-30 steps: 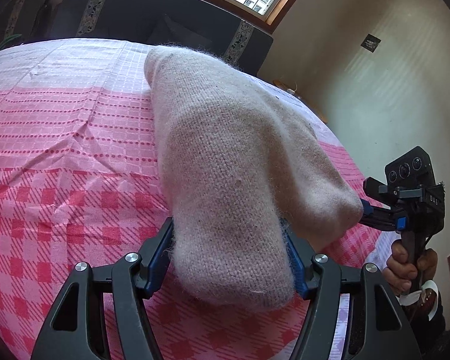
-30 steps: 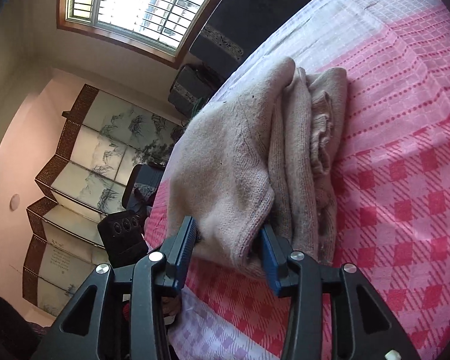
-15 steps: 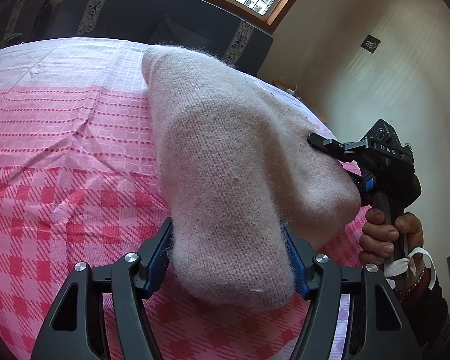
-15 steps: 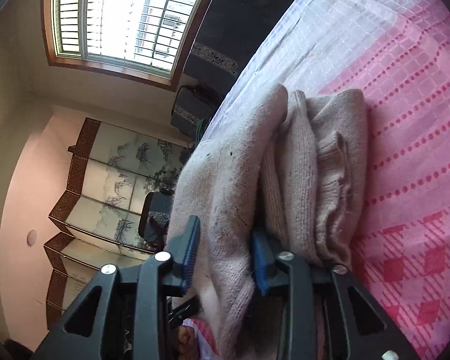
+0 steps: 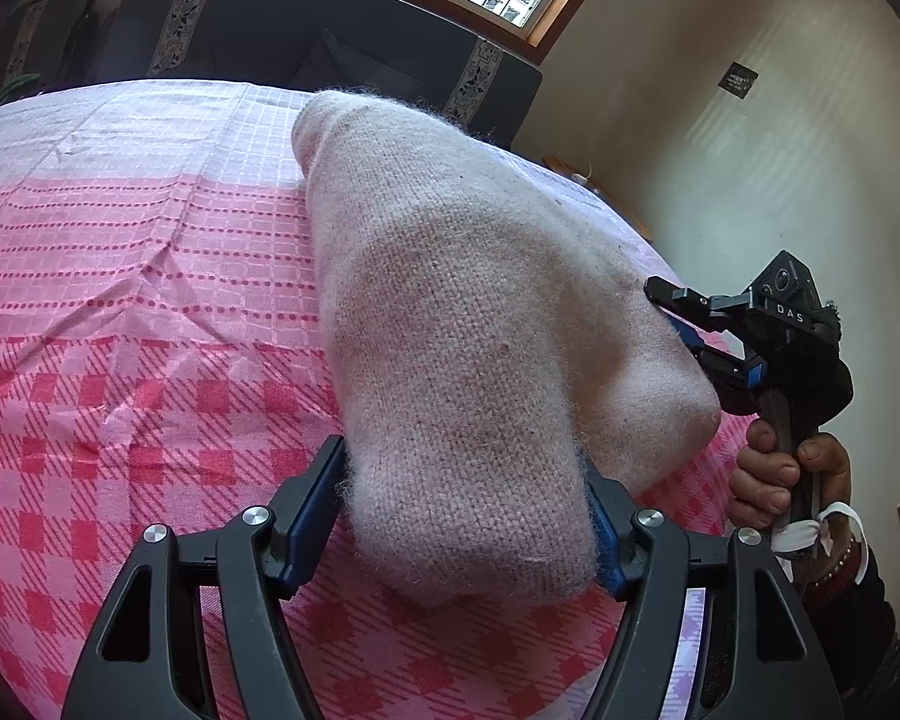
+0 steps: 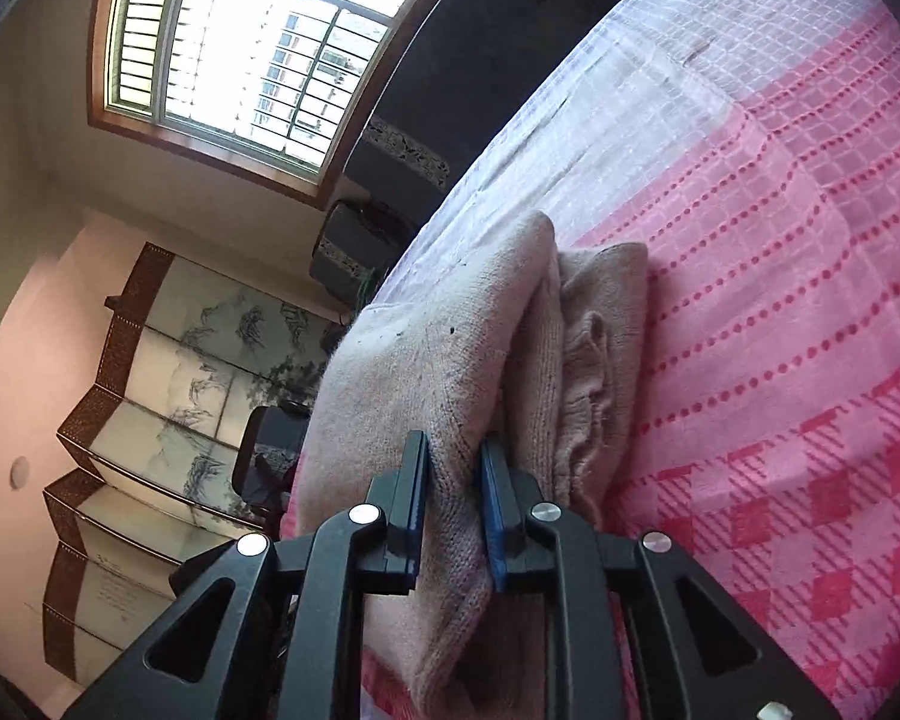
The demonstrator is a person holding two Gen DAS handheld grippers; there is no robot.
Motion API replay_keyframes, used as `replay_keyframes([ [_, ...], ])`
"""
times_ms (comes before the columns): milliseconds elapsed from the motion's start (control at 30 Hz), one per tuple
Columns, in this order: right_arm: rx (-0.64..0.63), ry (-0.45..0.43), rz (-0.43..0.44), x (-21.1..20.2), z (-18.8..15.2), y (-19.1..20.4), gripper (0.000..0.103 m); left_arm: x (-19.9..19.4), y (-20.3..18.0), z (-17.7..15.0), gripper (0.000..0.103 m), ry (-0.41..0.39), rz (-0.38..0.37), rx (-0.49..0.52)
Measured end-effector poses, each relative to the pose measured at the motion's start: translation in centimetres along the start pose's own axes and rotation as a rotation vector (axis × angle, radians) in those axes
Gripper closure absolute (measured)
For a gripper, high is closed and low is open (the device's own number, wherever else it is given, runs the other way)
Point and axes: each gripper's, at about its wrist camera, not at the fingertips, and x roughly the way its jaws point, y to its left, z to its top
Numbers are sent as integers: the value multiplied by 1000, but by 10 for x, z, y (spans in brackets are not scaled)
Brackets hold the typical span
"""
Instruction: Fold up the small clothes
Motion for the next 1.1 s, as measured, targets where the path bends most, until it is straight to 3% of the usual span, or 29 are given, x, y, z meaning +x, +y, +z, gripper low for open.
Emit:
replay_keyframes([
  [200, -62, 85, -15, -13, -26, 11, 57, 0, 1, 1, 33, 0, -4, -4],
  [500, -137, 176, -95, 21, -36, 25, 56, -1, 1, 1, 33, -1, -7, -7],
  [567, -131, 179, -75, 29, -32, 26, 59, -2, 2, 1, 33, -1, -9, -9],
  [600, -132, 169, -72, 30, -30, 27, 72, -2, 2, 1, 33, -2, -12, -11],
  [633, -134, 162, -76, 32, -28, 26, 93, -2, 3, 1, 33, -2, -14, -13],
  [733, -140, 146, -82, 31, -27, 23, 93, -6, 3, -1, 33, -9, -7, -11],
  [867, -243, 87, -113, 5, -28, 47, 94, -23, -2, -7, 29, -80, -13, 23],
  [1000, -222, 153, -198, 8, -29, 28, 94, -21, 0, -7, 25, -61, -3, 20],
  [1100, -164, 157, -160, 7, -29, 10, 94, -18, 0, -6, 24, -45, 19, 16],
])
